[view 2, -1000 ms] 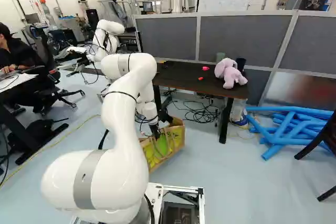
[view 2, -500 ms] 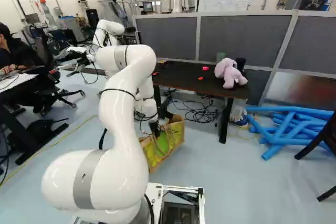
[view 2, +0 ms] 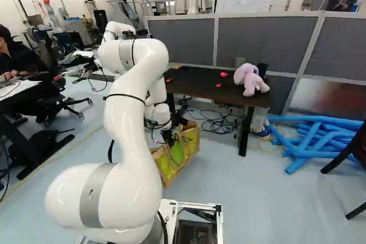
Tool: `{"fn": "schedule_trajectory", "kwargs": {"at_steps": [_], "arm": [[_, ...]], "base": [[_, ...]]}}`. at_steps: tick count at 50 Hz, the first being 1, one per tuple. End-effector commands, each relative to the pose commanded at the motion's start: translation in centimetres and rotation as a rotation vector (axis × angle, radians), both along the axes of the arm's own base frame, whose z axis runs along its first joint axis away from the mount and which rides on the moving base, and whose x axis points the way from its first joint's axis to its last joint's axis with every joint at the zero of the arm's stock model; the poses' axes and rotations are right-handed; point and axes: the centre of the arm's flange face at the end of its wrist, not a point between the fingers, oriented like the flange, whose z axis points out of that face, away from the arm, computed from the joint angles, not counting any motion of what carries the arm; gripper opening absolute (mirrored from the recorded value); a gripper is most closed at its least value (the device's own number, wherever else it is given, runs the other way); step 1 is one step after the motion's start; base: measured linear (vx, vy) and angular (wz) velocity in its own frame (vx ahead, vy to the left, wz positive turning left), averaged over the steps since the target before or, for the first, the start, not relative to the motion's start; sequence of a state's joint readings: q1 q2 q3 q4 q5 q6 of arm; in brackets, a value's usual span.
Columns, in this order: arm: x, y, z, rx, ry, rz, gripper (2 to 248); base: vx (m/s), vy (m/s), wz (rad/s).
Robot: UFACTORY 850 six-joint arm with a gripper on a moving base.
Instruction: Pick up the bag on the ground and place it on the table
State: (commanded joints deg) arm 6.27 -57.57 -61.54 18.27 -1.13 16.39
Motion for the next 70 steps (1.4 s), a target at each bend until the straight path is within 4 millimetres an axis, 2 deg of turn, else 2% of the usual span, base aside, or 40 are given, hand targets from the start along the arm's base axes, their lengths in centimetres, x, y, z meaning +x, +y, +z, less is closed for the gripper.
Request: {"fn": "schedule_trajectory", "kwargs": {"at_steps": [51,70], "arm": [[-2.5,-0.1,7.7,0.012,0.034,0.117,21],[-4.3,-0.5,10.6,0.012,0.048,0.147,21]], "base": [[0.000,0.000,0.000],[0.000,0.000,0.000]]}}
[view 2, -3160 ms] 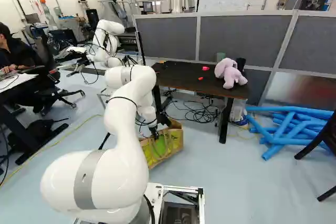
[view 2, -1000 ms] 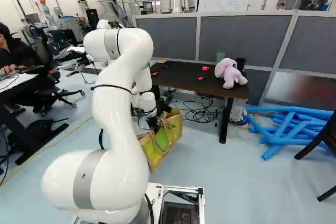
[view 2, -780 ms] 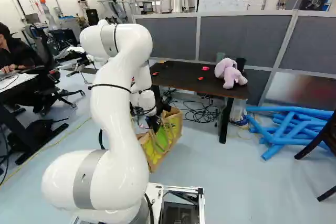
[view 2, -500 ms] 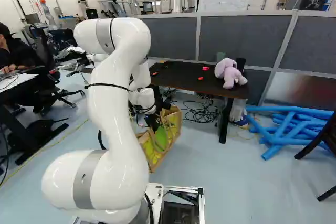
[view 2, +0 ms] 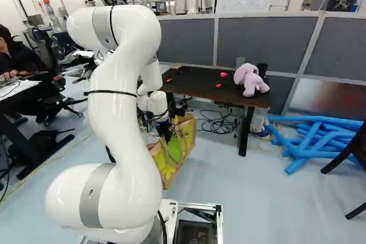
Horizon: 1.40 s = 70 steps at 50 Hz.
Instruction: Pick up the bag on the ground and place it on the table
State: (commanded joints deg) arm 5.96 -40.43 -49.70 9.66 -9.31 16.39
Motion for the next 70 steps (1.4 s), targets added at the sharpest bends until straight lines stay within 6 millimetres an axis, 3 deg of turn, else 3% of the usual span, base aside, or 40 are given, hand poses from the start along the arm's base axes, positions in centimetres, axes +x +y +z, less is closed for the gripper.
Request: {"fn": "schedule_trajectory", "kwargs": {"at_steps": [22,70], "arm": [[-1.7,-1.1,3.3,-0.001,0.001,0.019,21],[-2.7,-3.8,10.7,-0.006,-0.012,0.027,21]], "base": [[0.000,0.000,0.000],[0.000,0.000,0.000]]}}
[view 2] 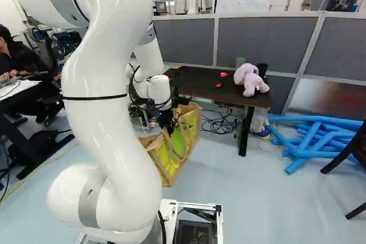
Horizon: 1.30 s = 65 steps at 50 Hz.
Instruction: Pick up the bag on the ground and place it on the table
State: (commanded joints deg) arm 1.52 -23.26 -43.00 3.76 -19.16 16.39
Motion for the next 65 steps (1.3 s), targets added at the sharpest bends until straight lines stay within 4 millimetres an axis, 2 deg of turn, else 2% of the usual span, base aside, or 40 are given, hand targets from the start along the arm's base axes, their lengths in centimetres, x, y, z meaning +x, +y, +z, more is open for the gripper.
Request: {"fn": "schedule_trajectory", "kwargs": {"at_steps": [65], "arm": [[-1.7,-1.5,10.0,0.036,-0.010,-0.071,21]], "base": [[0.000,0.000,0.000]]}}
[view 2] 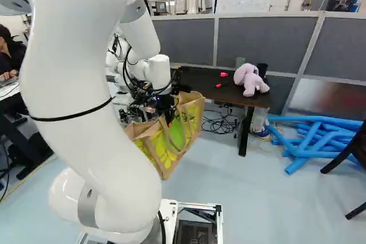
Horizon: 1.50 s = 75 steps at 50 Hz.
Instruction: Pick up the bag on the ground and place it on the table
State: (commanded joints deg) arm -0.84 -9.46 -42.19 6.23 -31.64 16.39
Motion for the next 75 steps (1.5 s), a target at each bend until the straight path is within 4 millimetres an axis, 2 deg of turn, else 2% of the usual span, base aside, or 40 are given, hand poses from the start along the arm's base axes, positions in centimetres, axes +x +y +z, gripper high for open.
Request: {"fn": "schedule_trajectory", "kwargs": {"at_steps": [75], "arm": [[-1.2,-2.1,11.6,-0.003,-0.023,-0.012,21]], "base": [[0.000,0.000,0.000]]}}
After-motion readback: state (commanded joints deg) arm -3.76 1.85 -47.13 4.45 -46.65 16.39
